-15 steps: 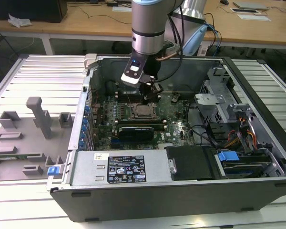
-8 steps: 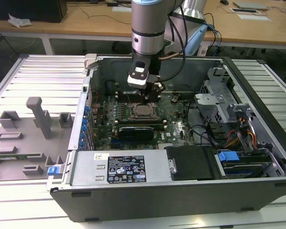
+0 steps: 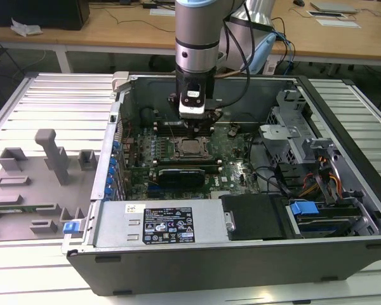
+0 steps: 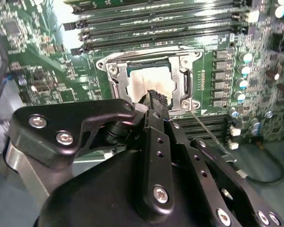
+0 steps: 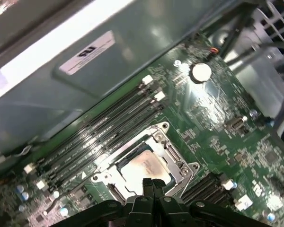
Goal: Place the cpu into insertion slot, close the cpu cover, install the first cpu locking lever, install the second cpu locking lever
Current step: 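Close the cpu cover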
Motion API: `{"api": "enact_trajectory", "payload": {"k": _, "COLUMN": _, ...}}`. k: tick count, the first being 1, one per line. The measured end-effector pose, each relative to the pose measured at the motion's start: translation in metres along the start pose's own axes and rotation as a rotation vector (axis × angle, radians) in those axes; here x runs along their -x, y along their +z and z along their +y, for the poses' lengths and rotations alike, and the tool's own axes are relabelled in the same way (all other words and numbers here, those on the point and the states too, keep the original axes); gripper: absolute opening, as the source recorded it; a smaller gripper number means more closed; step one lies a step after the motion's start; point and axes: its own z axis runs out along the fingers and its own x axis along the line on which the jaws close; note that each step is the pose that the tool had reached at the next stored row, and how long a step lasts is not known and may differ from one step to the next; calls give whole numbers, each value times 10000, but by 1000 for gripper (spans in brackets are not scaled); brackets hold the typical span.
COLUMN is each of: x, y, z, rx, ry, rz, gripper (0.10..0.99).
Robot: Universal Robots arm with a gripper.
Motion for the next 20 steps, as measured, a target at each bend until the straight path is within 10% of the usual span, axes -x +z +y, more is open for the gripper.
{"api": "enact_trajectory", "payload": {"k": 20, "x": 0, "y": 20, "z": -1, "rx": 103, "ry": -4483, "rz": 85, "gripper": 106}}
